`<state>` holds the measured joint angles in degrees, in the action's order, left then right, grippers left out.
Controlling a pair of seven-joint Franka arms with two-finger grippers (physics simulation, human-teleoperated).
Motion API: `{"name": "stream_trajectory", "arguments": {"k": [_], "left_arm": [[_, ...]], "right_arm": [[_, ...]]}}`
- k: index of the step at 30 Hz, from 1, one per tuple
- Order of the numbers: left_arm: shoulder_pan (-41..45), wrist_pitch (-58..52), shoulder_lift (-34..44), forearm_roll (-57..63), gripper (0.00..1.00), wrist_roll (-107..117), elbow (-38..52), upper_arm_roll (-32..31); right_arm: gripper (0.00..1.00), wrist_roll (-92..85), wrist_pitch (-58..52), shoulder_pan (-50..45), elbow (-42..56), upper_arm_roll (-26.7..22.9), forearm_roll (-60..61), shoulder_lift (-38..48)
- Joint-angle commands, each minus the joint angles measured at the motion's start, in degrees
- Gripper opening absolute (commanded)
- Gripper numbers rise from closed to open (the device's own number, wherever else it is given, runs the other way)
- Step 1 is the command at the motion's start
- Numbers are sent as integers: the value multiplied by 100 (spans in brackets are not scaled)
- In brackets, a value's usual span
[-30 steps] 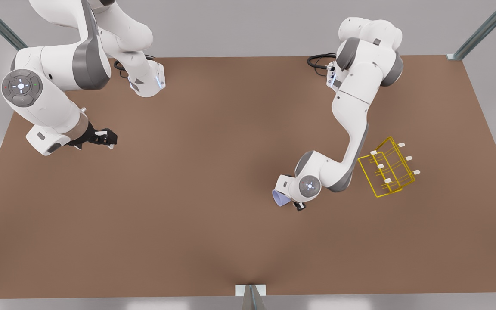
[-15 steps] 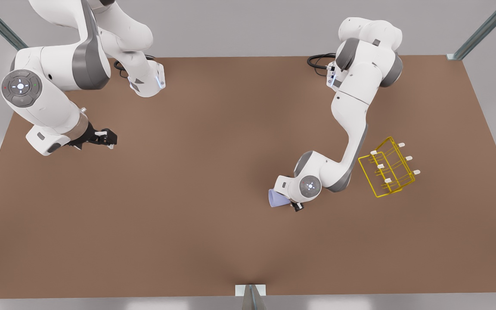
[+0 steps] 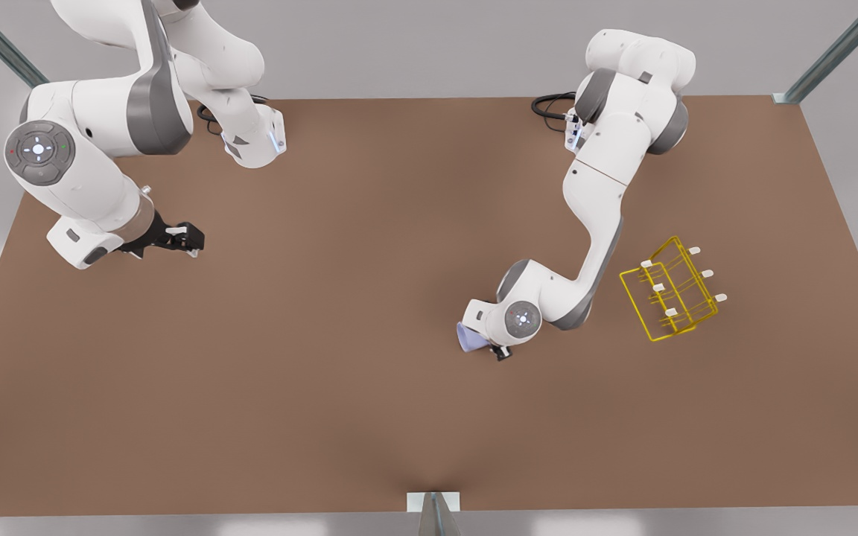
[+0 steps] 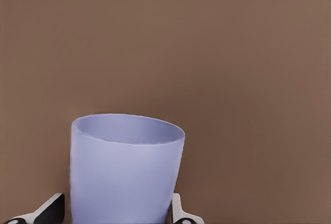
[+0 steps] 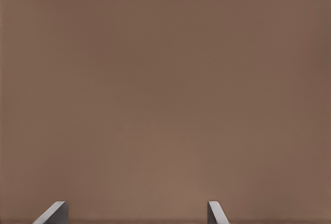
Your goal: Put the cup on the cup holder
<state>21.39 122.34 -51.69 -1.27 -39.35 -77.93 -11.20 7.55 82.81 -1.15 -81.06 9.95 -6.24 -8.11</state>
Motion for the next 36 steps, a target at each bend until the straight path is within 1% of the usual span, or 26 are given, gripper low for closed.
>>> {"name": "stream_trajectory", "arguments": {"k": [1,6,7,8,9,10,16,18,19,23,26,27,28,29,30,31,32,33,35,36], "left_arm": [[-3,264,-26,-49,100,-116,6,-41],[-3,369,-70,-58,100,-116,6,-93],[-3,369,-61,-58,94,-108,6,-85],[-3,369,-70,-93,84,-99,-3,-85],[-3,369,-70,-102,79,-99,6,-85],[-3,369,-61,-102,77,-81,-3,-85],[6,317,-35,-67,77,-2,6,-76],[15,124,18,56,77,7,6,-41],[15,-34,71,92,77,7,6,38],[269,-606,291,118,77,7,14,671],[419,-1642,404,1048,77,86,383,1067],[428,-2143,519,1550,77,86,454,1242],[419,-2486,616,2128,77,86,463,1269],[410,-2890,642,2796,77,77,655,1295],[471,-3374,642,3940,77,77,709,1304],[515,-3602,634,4580,77,77,709,1295],[665,-4050,555,5713,77,68,700,1295],[683,-4306,510,6594,77,42,700,1295],[674,-4482,467,7939,77,15,691,1295],[656,-4491,449,8309,77,7,691,1295]], "right_arm": [[100,1,-2,1,3,-2,9,2],[100,9,-2,-8,3,7,0,2],[100,9,-2,-8,3,7,0,2],[100,9,-2,-8,3,7,0,11],[100,9,-2,-8,3,-2,0,11],[100,9,-2,-8,3,-2,0,11],[100,9,-2,-8,3,7,0,11],[100,1,-2,1,3,-2,0,11],[100,9,-2,-17,3,-2,0,2],[100,9,-2,-17,3,7,0,11],[100,9,-2,-8,3,7,-9,2],[100,9,-2,-8,3,7,9,2],[100,9,-2,-25,3,7,0,2],[100,9,-2,-17,3,7,0,2],[100,9,-2,-17,3,7,-9,2],[100,9,-2,-8,3,7,0,2],[100,1,-2,-8,3,7,-9,2],[100,1,-2,1,3,7,-9,2],[100,9,-2,-8,3,7,-18,2],[100,9,-2,-17,3,7,-27,2]]}}
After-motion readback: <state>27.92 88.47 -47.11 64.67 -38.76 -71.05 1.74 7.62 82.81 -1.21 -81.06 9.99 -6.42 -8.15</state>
